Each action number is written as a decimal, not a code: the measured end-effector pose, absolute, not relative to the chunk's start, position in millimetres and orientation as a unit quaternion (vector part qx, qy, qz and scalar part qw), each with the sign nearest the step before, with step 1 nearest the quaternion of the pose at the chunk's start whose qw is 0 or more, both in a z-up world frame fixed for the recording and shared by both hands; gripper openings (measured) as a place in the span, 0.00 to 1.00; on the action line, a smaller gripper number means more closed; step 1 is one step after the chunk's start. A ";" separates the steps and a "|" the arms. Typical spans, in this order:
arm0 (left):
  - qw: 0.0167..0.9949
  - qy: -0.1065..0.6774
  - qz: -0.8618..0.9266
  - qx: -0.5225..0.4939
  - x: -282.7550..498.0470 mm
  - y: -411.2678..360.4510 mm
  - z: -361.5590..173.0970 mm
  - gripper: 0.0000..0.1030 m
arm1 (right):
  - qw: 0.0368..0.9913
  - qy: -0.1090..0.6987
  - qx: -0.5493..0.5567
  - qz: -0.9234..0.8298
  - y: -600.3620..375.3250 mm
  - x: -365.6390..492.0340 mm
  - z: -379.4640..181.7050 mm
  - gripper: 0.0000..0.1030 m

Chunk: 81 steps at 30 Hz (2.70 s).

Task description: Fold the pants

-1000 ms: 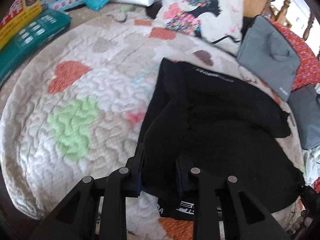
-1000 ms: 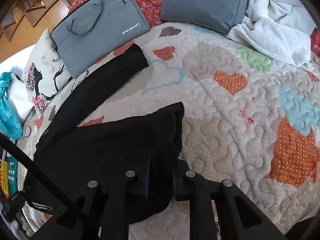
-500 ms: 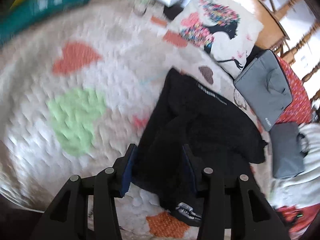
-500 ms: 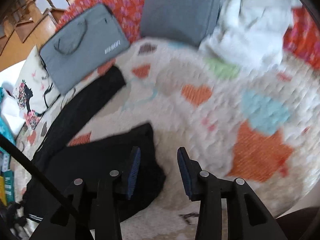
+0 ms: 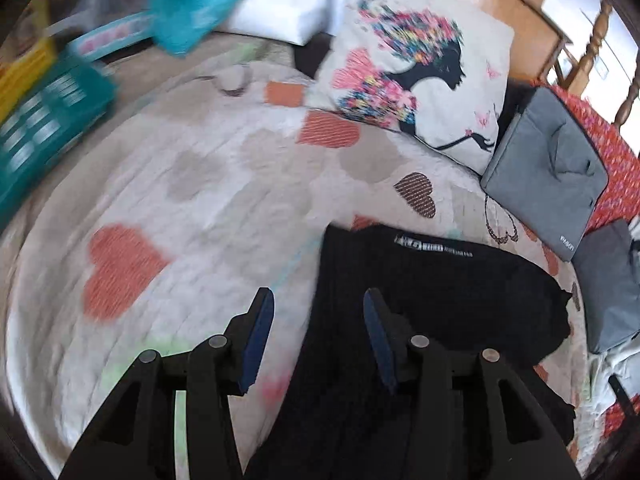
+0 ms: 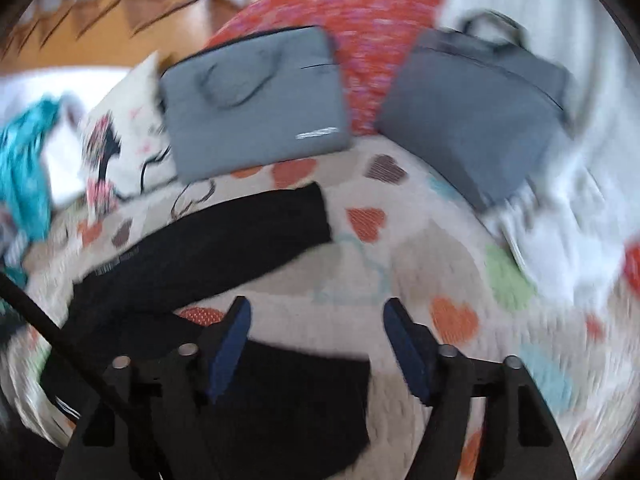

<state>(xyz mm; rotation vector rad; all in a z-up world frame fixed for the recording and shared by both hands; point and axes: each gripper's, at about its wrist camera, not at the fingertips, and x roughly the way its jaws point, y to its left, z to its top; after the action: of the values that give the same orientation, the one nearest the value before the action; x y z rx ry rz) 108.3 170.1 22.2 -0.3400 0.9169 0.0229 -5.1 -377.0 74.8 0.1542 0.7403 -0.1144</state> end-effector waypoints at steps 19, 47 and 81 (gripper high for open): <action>0.852 0.491 -0.180 0.010 251.1 77.1 -31.2 0.46 | 0.863 0.484 -0.113 0.095 -296.6 274.9 21.3 0.61; 0.880 0.410 -0.213 0.113 159.4 36.6 50.5 0.13 | 0.874 0.456 -0.035 0.167 -296.8 176.0 54.4 0.06; 0.903 0.402 -0.138 -0.065 -51.6 126.2 67.8 0.38 | 0.886 0.460 -0.011 0.060 -283.2 -43.0 33.0 0.42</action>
<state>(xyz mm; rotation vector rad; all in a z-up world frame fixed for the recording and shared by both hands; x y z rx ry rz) -51.6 126.2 67.8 -0.1350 0.8318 -0.2855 -43.0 -283.2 33.0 -0.0227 0.9570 0.1250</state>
